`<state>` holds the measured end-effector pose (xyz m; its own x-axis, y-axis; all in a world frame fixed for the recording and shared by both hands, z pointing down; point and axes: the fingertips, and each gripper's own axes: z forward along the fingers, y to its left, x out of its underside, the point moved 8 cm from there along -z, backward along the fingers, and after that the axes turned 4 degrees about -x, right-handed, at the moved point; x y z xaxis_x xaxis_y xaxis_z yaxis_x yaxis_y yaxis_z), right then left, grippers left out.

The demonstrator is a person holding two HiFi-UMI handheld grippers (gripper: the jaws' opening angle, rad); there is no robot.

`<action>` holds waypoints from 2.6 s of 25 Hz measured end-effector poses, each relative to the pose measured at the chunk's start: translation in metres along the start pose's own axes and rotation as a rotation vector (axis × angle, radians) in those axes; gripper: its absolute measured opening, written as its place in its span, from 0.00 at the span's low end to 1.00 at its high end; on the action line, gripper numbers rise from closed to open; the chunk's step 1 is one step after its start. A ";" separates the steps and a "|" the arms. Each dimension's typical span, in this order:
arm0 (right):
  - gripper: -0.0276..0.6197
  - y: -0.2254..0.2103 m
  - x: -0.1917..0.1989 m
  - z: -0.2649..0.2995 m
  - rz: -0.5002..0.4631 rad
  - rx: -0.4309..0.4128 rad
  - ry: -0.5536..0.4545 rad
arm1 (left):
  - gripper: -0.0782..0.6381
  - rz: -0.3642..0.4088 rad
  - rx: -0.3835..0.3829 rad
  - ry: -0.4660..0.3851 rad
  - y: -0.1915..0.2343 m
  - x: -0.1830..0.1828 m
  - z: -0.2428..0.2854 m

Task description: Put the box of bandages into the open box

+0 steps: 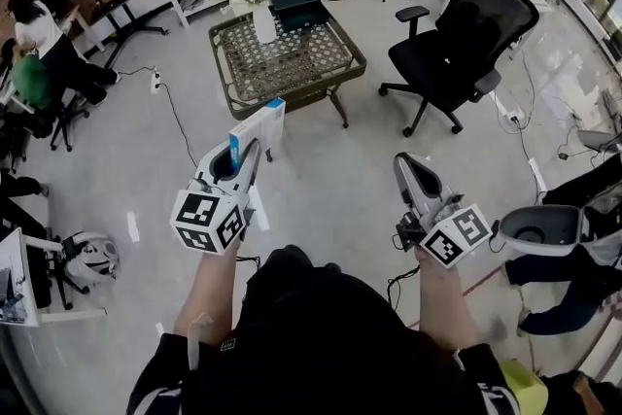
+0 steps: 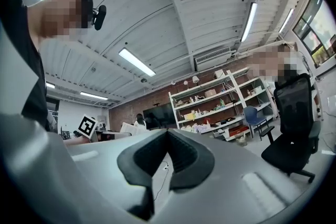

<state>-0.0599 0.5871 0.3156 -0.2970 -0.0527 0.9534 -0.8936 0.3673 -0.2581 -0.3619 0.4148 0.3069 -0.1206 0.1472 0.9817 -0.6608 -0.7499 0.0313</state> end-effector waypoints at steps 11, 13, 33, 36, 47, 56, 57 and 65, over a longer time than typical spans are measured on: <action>0.06 -0.046 0.026 0.015 0.104 0.020 0.063 | 0.22 -0.049 -0.013 0.040 0.017 0.022 0.046; 0.06 -0.061 0.031 0.031 0.122 0.022 0.083 | 0.22 -0.065 -0.011 0.051 0.027 0.027 0.066; 0.06 -0.190 0.049 0.268 0.222 -0.049 0.203 | 0.22 -0.118 0.037 0.113 0.169 0.011 0.266; 0.06 -0.197 0.045 0.294 0.229 -0.067 0.199 | 0.22 -0.121 0.034 0.098 0.183 0.001 0.278; 0.06 -0.262 0.045 0.363 0.257 -0.158 0.195 | 0.22 -0.146 -0.031 0.089 0.207 -0.002 0.334; 0.06 -0.402 0.031 0.441 0.300 -0.267 0.230 | 0.22 -0.177 -0.137 0.098 0.202 -0.027 0.452; 0.06 -0.419 0.031 0.451 0.313 -0.281 0.236 | 0.22 -0.176 -0.140 0.113 0.199 -0.029 0.469; 0.06 -0.515 0.038 0.506 0.365 -0.385 0.300 | 0.22 -0.188 -0.217 0.165 0.190 -0.040 0.553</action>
<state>0.2187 -0.0740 0.4061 -0.4032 0.3833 0.8310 -0.5495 0.6247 -0.5548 -0.0731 -0.0899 0.3776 -0.0882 0.3856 0.9184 -0.8234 -0.5472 0.1506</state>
